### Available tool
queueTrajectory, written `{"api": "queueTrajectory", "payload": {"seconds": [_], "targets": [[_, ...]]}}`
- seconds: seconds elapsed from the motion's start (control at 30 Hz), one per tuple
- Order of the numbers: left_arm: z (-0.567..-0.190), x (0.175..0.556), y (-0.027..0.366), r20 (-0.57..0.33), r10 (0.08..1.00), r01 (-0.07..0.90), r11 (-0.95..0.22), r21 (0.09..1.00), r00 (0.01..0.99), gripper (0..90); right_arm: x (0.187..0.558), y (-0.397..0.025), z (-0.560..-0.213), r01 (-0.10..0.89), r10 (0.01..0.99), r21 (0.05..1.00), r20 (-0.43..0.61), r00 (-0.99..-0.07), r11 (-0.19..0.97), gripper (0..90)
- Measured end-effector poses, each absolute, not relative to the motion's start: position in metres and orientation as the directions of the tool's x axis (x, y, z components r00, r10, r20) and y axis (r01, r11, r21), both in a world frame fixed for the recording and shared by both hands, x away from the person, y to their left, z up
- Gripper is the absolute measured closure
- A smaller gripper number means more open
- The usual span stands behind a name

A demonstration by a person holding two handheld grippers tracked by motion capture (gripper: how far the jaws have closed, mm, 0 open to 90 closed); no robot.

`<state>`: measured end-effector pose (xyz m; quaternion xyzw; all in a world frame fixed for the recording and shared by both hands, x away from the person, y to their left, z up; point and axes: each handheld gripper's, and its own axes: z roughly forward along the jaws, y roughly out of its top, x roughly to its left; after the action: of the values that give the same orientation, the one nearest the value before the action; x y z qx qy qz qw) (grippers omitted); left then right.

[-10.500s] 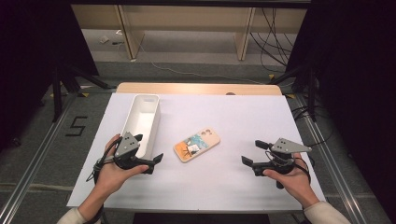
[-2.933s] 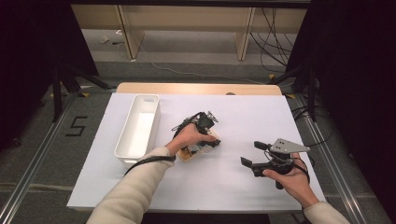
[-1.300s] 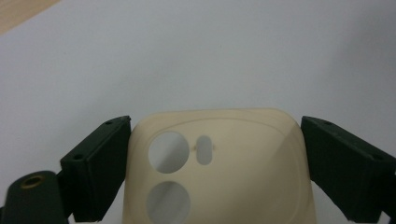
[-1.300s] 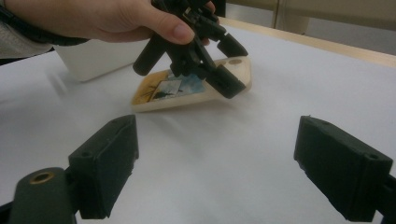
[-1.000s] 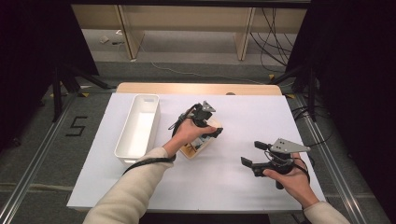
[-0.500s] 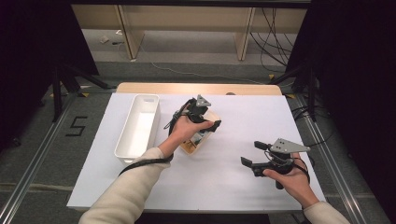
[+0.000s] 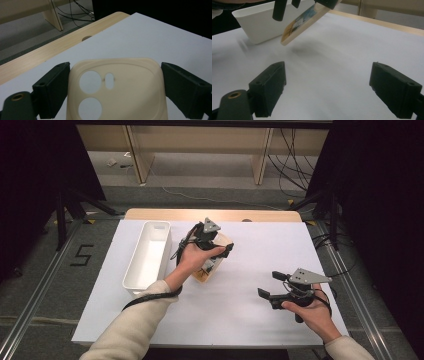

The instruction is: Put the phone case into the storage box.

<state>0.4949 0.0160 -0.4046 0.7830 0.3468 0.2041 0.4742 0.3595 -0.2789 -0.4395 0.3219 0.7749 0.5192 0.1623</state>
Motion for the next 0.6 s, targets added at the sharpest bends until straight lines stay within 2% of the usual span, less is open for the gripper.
{"api": "queueTrajectory", "payload": {"seconds": [0.6], "targets": [[-0.39, 0.474, 0.044, -0.018, 0.775, 0.32, -0.24, 0.916, 0.632, 11.3, 0.359, -0.278, -0.44, 0.33, 0.667, 0.909, 0.082, -0.74, 0.255, 14.9]]}}
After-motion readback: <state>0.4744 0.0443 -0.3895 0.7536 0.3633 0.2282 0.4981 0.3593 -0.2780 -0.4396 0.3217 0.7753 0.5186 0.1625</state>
